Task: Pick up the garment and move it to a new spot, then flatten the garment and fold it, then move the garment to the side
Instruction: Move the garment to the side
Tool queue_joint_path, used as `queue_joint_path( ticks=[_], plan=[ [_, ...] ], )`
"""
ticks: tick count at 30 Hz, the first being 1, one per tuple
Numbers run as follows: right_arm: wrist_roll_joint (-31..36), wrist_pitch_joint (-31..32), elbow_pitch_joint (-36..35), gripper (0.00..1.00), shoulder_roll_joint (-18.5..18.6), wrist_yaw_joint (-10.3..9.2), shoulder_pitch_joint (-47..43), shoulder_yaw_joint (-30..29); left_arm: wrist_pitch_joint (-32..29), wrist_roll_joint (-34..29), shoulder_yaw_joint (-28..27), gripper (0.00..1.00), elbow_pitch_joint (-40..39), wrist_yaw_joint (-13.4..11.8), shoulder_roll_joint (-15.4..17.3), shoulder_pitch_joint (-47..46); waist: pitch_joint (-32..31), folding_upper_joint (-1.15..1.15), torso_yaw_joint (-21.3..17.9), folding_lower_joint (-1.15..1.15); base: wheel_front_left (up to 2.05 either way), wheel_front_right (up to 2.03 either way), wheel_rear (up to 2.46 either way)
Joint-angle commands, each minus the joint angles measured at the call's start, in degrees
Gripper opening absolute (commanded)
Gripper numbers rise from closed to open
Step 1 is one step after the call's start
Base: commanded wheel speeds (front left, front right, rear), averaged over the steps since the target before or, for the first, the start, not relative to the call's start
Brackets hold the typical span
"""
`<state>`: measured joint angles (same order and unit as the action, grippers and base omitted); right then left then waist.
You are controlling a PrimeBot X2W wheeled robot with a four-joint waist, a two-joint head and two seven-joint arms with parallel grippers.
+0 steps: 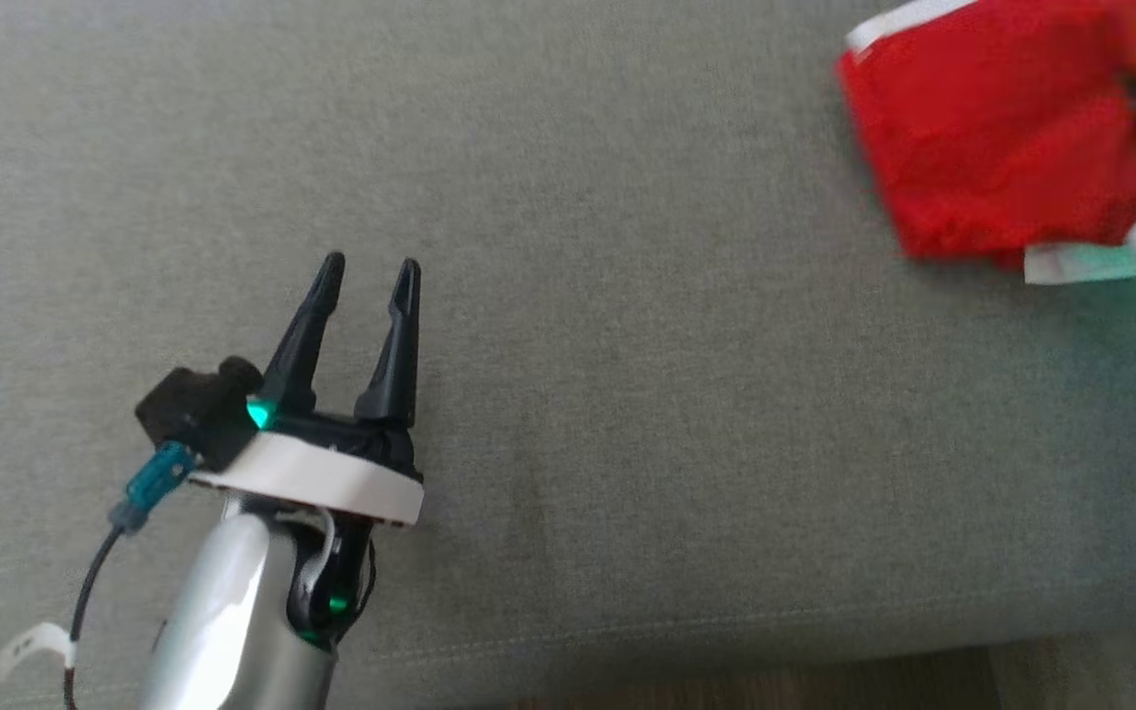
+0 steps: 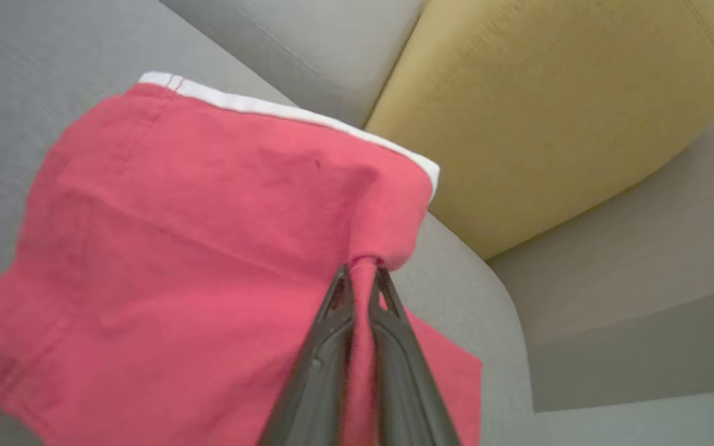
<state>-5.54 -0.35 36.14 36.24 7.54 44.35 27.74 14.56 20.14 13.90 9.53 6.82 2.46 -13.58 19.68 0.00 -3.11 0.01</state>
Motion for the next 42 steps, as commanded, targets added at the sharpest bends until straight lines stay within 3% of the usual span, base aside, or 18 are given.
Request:
queue_joint_path(
  ticks=[1, 13, 20, 21, 22, 30, 35, 42],
  plan=[
    [-0.4, 0.88, -0.8, 0.0, 2.82, -0.05, 1.05, -0.15, 0.44, -0.81, -1.68, 1.0, -1.76, 0.28, 0.42, -1.96, 2.76, 0.0, -1.21, -0.01, 0.0, 0.0, 0.0],
    [3.32, 9.66, 2.03, 0.0, 4.77, -0.05, 1.53, -6.62, 0.44, -1.07, -1.8, 1.0, -1.12, 0.61, 0.42, -3.77, 4.55, 0.0, -1.13, -0.01, 0.0, 0.0, 0.0],
    [6.95, 13.23, 0.78, 0.0, 2.74, -0.05, -0.65, -12.74, 0.44, -1.14, -2.05, 1.0, -1.2, 0.65, 0.42, -3.78, 5.33, 0.0, -0.84, -0.01, 0.0, 0.0, 0.0],
    [7.03, 13.52, 0.68, 0.15, 2.22, -0.05, -0.87, -14.0, 0.44, -1.13, -1.92, 1.0, -1.2, 0.65, 0.42, -3.82, 5.46, 0.0, -0.79, -0.01, 0.0, 0.0, 0.0],
    [7.21, 13.97, 0.6, 1.0, 1.64, -0.05, -1.16, -15.33, 0.44, -1.13, -1.79, 1.0, -1.2, 0.65, 0.42, -3.88, 5.54, 0.0, -0.75, -0.01, 0.0, 0.0, 0.0],
    [8.66, 13.33, -1.92, 1.0, -2.96, -0.05, -2.77, -23.57, 0.44, -0.82, -1.57, 1.0, -0.24, 0.66, 0.42, -4.39, 3.32, 0.0, -0.27, -0.01, 0.0, 0.0, 0.0],
    [9.16, 8.86, -5.24, 1.0, -6.34, -0.05, -3.99, -24.96, 0.44, -0.21, -2.21, 1.0, -0.04, 0.66, 0.42, -3.25, -0.62, 0.0, 0.43, -0.01, 0.0, 0.0, 0.0],
    [3.99, 0.82, -12.51, 1.0, -14.35, -0.05, -8.91, -25.51, 0.44, -0.9, -4.81, 1.0, -0.78, 0.49, 0.42, -0.69, -6.31, 0.0, 1.63, -0.01, 0.0, 0.0, 0.0]
  ],
)
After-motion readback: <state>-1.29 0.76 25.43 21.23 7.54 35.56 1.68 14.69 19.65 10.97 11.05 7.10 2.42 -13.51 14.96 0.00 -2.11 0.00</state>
